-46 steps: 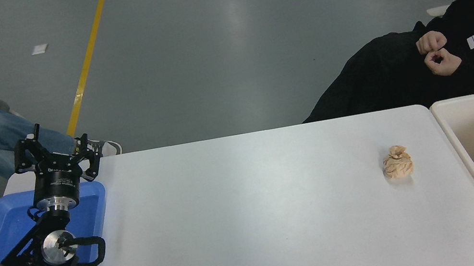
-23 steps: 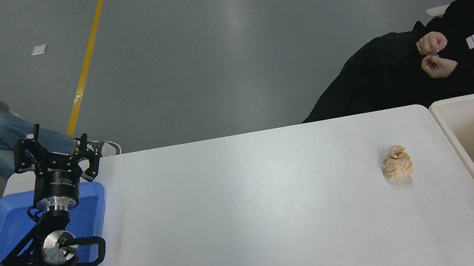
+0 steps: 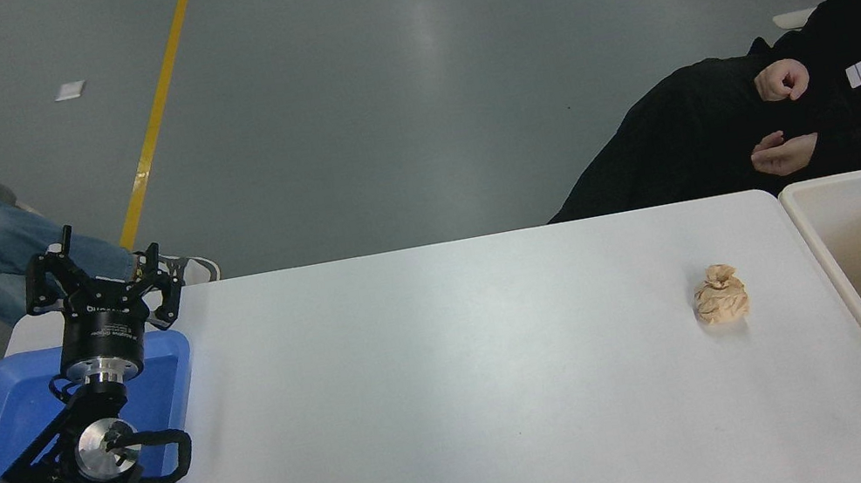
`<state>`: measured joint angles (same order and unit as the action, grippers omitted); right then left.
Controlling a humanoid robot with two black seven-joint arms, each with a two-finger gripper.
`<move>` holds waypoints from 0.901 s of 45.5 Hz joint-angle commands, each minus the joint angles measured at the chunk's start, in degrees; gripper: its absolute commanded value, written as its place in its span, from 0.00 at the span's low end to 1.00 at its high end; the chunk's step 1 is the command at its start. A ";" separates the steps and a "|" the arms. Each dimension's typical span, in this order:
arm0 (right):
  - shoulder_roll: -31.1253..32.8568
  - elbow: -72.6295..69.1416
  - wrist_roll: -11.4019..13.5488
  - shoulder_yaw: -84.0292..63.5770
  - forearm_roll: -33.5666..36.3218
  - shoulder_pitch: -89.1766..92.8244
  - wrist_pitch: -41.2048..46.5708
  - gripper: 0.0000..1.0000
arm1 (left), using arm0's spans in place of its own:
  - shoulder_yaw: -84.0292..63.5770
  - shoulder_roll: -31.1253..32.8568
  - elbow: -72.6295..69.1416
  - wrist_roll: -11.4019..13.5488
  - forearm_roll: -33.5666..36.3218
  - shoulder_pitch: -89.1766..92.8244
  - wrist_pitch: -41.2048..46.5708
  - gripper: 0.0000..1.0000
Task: Pick up foil plate and place in dustbin
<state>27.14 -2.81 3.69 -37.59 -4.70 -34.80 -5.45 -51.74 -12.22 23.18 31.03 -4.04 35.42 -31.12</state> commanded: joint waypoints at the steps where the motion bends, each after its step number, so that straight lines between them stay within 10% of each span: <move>1: 1.34 -1.67 -0.18 0.23 0.13 -0.71 -2.11 0.81 | -0.03 0.00 0.02 0.00 0.00 0.00 0.00 0.99; 20: 19.97 -35.15 -0.18 -8.19 -0.14 -27.15 -1.76 1.00 | -0.03 0.00 -0.07 0.00 0.00 0.00 0.00 0.99; 41: 18.92 -63.99 -0.27 -38.35 -0.05 -68.02 14.12 1.00 | 0.06 0.00 0.02 0.00 0.00 0.00 0.00 0.99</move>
<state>46.37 -54.57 3.47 -64.99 -4.68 -83.37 -3.29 -51.73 -12.21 23.16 30.98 -4.04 35.42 -31.10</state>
